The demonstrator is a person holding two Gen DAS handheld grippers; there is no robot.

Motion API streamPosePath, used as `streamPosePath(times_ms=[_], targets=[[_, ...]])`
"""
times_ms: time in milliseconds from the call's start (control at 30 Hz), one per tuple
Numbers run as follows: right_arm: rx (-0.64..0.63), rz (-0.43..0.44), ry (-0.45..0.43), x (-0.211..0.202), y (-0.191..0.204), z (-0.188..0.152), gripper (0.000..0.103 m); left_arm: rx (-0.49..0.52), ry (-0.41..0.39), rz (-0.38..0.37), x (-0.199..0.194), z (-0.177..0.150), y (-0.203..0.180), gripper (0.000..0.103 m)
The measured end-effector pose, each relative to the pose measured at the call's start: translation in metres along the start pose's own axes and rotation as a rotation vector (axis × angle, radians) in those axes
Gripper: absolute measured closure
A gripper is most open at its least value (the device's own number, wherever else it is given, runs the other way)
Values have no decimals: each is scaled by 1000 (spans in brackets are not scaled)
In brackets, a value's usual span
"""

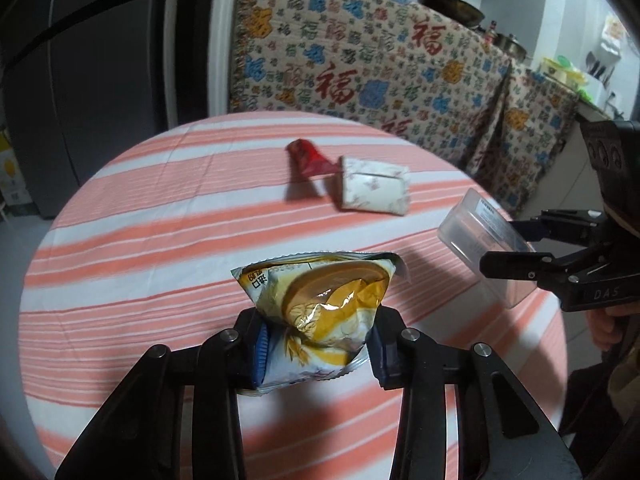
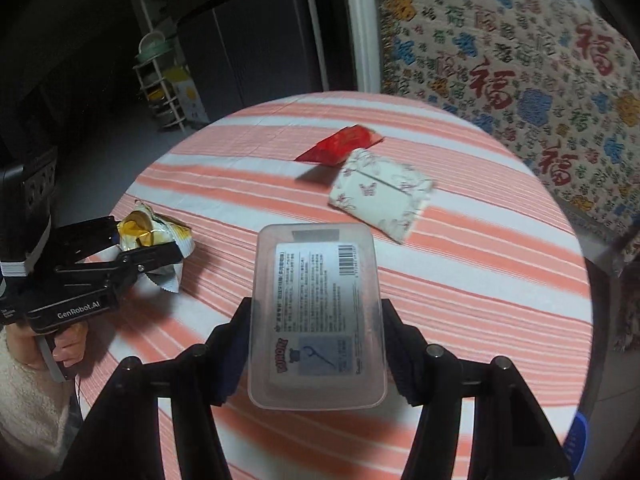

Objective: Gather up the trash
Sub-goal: 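Carry the chip bag and clear box over the blue wastebasket and open both tools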

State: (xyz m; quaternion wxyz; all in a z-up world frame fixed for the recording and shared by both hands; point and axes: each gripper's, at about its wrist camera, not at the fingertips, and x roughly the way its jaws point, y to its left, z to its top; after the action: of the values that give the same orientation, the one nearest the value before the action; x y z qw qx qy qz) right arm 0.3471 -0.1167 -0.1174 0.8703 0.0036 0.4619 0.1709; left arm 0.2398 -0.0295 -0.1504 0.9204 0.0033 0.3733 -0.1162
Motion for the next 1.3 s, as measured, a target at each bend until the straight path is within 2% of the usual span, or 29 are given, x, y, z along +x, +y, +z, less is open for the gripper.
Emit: streamPosePath(times_ms=[167, 367, 700, 833, 1067, 1300], targets=[[49, -44, -38, -36, -27, -22, 42, 43, 6, -48, 2, 5, -43, 64], [128, -104, -67, -79, -74, -55, 42, 64, 29, -157, 12, 14, -110, 64], [342, -303, -112, -166, -200, -132, 42, 178, 69, -363, 42, 32, -256, 64], [434, -375, -127, -192, -246, -164, 42, 212, 91, -423, 60, 35, -311, 64], [543, -452, -136, -218, -310, -218, 42, 257, 130, -468, 101, 33, -393, 64], [602, -464, -126, -213, -352, -252, 42, 263, 173, -468, 143, 24, -437, 64]])
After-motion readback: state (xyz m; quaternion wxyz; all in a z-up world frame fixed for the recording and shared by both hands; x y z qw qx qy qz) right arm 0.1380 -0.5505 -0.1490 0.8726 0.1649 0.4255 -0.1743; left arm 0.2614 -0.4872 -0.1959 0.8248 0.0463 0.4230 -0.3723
